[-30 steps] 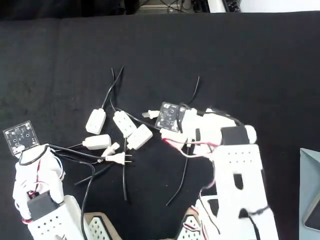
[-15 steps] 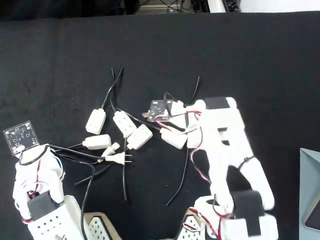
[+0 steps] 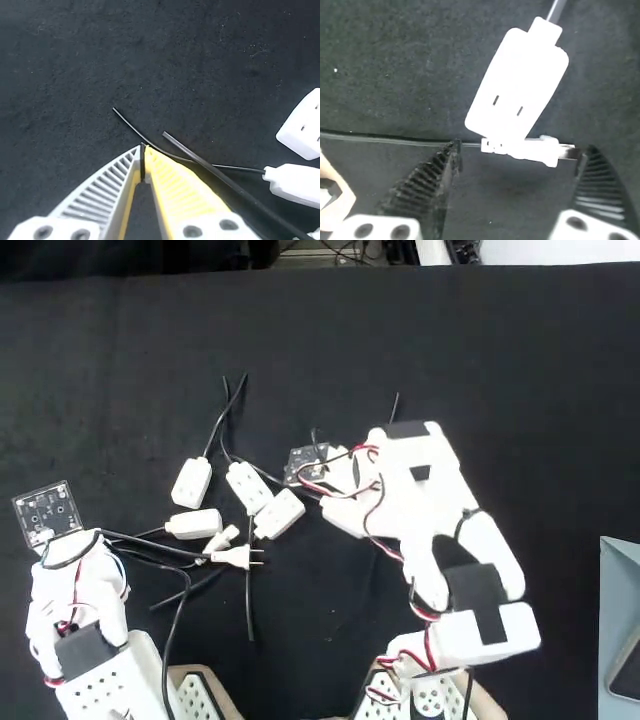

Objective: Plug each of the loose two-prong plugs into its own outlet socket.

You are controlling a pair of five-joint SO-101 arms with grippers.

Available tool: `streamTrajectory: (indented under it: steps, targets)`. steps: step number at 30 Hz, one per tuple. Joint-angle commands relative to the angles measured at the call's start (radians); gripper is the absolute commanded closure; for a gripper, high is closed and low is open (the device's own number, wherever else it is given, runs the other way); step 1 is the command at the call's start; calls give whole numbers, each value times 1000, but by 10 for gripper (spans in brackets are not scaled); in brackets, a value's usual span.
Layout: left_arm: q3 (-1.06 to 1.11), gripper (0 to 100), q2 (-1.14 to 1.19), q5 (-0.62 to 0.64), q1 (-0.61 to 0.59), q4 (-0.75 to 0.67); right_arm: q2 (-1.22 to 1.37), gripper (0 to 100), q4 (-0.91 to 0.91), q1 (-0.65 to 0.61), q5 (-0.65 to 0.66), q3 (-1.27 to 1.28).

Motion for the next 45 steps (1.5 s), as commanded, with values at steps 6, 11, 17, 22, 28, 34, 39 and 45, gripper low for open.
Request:
streamTrajectory:
  steps: [6, 11, 17, 22, 28, 34, 39, 45]
  targets:
    - [-4, 970, -5, -15, -4, -23, 35, 981, 2, 78, 11, -24]
    - [-4, 970, -5, -15, -4, -23, 33, 987, 6, 186, 8, -24]
    - [-4, 970, -5, -15, -2, -23, -64, 987, 75, 265, -64, -18]
    - [-4, 970, -5, -15, -2, -23, -193, 983, 221, 265, -106, -22]
    - [-4, 970, -5, -15, -2, -23, -338, 883, 304, 227, -100, -5]
    - [-4, 970, -5, -15, -2, -23, -565, 761, 249, 232, 147, 200]
    - [-4, 970, -5, -15, -2, -23, -843, 761, -29, 224, 270, 558]
    - [-4, 970, -5, -15, -2, -23, -1096, 763, -204, 181, 321, 842]
